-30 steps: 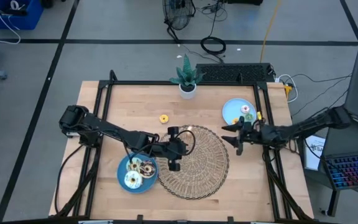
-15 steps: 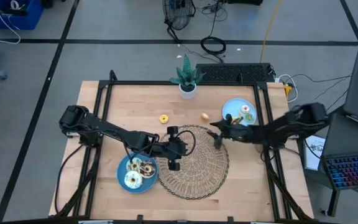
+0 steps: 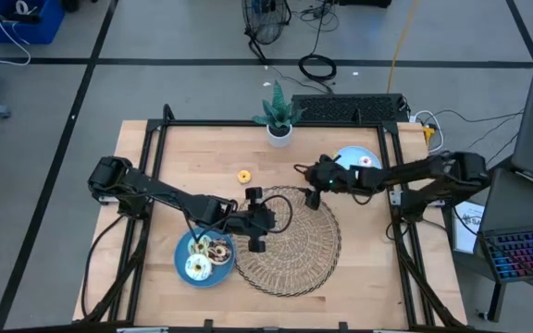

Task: Pick & Place donuts
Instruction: Put the small orange donut on the light blue plate

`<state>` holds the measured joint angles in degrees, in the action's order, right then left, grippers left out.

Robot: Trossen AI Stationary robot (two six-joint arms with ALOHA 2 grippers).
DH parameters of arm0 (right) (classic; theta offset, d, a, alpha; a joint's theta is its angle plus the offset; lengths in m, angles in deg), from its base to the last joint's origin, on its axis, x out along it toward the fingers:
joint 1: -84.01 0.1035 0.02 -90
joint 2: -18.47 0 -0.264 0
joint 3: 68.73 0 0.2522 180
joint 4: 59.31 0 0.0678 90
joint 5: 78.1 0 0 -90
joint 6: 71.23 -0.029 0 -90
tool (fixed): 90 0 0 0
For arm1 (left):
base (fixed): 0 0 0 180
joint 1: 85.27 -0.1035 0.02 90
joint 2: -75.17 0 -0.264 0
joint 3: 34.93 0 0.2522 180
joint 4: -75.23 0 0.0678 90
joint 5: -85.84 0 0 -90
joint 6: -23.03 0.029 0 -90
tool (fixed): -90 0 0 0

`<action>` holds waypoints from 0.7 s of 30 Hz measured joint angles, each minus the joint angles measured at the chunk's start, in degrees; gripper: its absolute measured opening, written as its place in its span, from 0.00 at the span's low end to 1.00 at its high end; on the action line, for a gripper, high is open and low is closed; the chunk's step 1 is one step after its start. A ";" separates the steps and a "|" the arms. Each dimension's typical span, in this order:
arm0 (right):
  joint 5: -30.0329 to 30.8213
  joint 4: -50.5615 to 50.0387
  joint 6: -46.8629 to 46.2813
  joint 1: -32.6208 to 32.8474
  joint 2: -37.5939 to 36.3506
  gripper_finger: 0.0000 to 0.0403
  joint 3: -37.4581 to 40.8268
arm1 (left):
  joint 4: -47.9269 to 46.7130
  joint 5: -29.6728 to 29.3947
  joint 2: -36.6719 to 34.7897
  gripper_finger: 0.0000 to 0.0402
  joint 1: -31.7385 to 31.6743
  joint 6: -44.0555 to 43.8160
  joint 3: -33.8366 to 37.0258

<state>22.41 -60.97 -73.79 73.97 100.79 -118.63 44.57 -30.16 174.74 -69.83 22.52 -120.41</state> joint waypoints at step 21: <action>-1.76 -8.30 6.14 -10.97 2.82 0.79 -0.13 | -5.74 -0.55 0.00 0.26 -0.15 -5.99 0.00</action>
<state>20.65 -69.27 -67.65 63.00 103.62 -118.76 38.84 -30.71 174.74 -69.98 16.53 -120.41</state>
